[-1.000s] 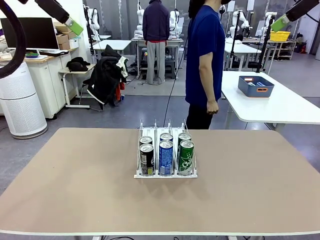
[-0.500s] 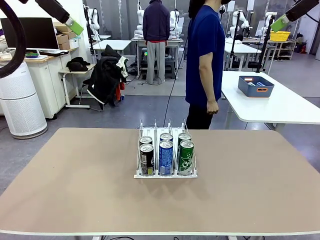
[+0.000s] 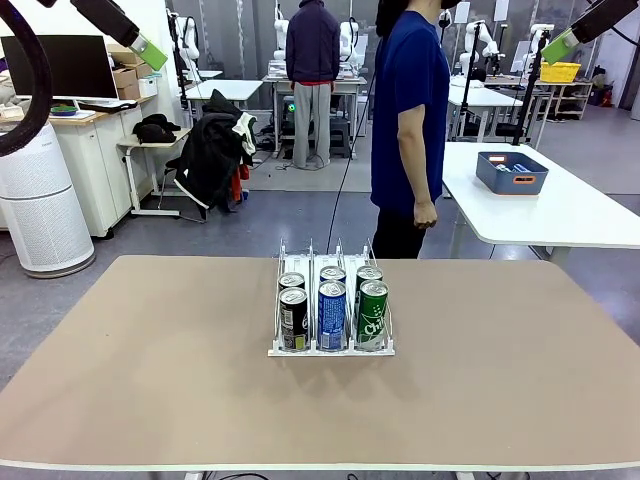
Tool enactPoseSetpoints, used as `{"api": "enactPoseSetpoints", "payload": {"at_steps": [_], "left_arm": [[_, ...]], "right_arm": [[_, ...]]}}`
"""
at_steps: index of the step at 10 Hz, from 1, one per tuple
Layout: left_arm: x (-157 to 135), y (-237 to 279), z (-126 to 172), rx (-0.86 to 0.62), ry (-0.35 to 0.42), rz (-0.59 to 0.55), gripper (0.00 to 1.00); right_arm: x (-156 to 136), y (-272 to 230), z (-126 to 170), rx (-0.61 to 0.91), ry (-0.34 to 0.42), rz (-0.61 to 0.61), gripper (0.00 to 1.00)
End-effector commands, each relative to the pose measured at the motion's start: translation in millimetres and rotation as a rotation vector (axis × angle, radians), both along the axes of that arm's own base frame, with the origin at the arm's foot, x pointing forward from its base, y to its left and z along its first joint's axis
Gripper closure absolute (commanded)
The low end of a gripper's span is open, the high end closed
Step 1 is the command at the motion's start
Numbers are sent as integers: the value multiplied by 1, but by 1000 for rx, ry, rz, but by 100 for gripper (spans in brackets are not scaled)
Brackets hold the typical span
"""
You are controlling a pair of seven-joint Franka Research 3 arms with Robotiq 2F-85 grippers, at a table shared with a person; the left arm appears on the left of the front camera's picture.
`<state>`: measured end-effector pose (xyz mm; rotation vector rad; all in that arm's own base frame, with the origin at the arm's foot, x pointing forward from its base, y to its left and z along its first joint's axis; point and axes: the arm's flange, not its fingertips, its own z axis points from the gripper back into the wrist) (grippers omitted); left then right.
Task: Fill the beverage cans into the dispenser.
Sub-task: Pick up the Pepsi coke handed by the human.
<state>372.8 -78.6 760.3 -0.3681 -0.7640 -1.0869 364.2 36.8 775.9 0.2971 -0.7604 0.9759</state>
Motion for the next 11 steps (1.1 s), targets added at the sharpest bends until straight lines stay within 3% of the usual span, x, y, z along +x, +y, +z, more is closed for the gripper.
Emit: {"api": "enactPoseSetpoints", "payload": {"at_steps": [1,11], "left_arm": [[0,1,-1,-3,3,-1,0],[0,1,-1,-3,3,-1,0]], "right_arm": [[-1,0,0,0,0,-1,0],[-1,0,0,0,0,-1,0]]}}
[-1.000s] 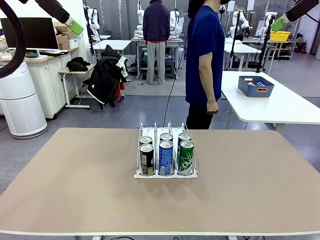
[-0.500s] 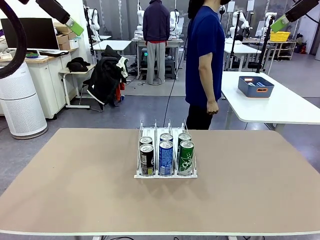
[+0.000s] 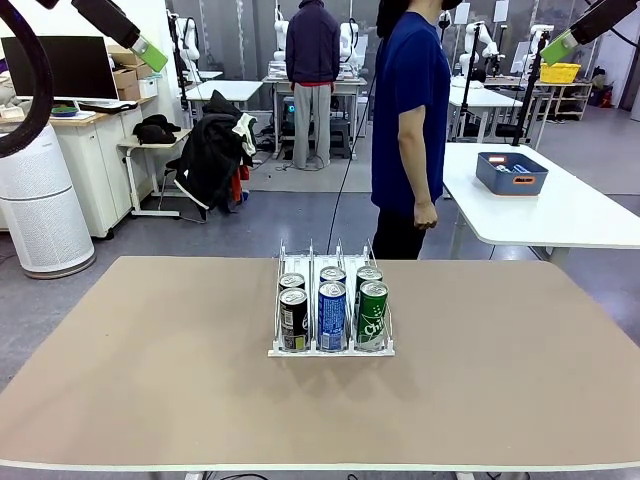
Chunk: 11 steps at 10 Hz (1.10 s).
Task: Fill the beverage cans into the dispenser.
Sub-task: Pick up the Pepsi coke handed by the human.
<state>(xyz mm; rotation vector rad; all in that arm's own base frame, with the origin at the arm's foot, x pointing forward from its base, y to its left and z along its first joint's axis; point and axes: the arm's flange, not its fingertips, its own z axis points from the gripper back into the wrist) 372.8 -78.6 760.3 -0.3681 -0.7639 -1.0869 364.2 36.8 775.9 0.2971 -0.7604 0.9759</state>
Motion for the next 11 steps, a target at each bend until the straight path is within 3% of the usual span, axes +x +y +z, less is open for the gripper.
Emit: {"api": "enactPoseSetpoints", "payload": {"at_steps": [1,11], "left_arm": [[0,1,-1,-3,3,-1,0],[0,1,-1,-3,3,-1,0]], "right_arm": [[-1,0,0,0,0,-1,0],[-1,0,0,0,0,-1,0]]}}
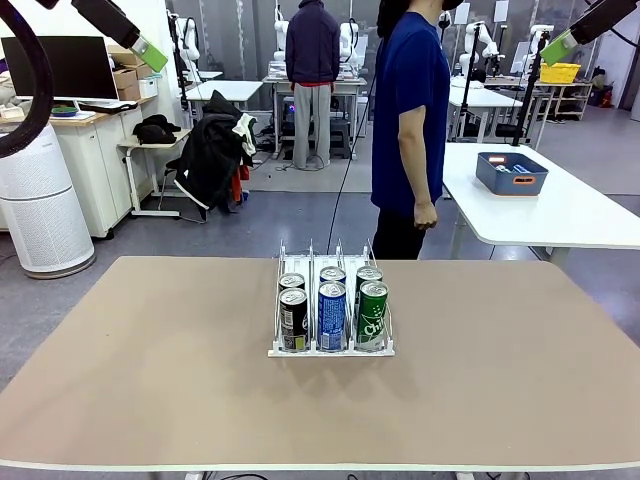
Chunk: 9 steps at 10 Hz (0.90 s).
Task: Fill the beverage cans into the dispenser.
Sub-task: Pick up the Pepsi coke handed by the human.
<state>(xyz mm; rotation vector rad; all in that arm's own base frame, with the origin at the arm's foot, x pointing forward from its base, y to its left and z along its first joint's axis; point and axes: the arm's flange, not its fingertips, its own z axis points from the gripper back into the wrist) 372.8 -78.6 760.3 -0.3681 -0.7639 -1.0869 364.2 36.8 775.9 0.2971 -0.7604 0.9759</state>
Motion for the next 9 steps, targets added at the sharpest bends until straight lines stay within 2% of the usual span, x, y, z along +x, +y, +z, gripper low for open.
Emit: {"api": "enactPoseSetpoints", "payload": {"at_steps": [1,9], "left_arm": [[0,1,-1,-3,3,-1,0],[0,1,-1,-3,3,-1,0]], "right_arm": [[-1,0,0,0,0,-1,0],[-1,0,0,0,0,-1,0]]}}
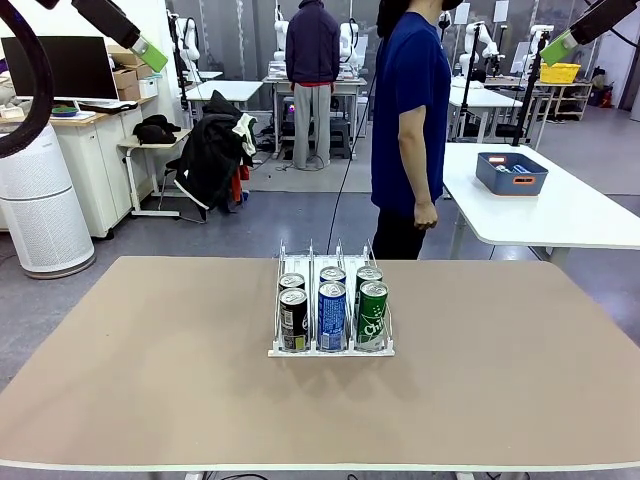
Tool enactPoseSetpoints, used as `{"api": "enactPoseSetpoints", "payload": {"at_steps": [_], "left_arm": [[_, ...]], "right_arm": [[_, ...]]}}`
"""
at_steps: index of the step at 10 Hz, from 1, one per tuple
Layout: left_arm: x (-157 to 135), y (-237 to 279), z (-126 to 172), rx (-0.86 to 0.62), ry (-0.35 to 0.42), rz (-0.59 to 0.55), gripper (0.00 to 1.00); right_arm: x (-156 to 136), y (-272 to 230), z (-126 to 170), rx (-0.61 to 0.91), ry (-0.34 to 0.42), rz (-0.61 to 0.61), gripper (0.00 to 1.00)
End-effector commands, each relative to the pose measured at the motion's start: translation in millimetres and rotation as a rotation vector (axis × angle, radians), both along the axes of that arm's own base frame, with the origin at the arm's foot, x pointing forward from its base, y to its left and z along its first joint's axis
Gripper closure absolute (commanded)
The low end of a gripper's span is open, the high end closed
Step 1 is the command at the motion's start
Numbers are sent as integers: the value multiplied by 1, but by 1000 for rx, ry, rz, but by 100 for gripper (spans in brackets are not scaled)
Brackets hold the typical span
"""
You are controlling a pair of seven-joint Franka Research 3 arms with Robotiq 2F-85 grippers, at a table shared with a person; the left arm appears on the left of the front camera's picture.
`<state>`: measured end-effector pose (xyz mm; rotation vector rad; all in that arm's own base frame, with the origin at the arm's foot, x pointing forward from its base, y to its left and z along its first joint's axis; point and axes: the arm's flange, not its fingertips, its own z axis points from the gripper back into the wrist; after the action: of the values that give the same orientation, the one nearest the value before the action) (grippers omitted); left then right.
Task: Fill the beverage cans into the dispenser.
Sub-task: Pick up the Pepsi coke handed by the human.
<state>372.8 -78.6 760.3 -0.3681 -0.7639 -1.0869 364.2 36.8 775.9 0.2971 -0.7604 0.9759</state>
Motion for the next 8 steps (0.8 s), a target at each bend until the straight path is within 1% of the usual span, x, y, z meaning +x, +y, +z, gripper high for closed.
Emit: {"api": "enactPoseSetpoints", "payload": {"at_steps": [1,8], "left_arm": [[0,1,-1,-3,3,-1,0],[0,1,-1,-3,3,-1,0]], "right_arm": [[-1,0,0,0,0,-1,0],[-1,0,0,0,0,-1,0]]}}
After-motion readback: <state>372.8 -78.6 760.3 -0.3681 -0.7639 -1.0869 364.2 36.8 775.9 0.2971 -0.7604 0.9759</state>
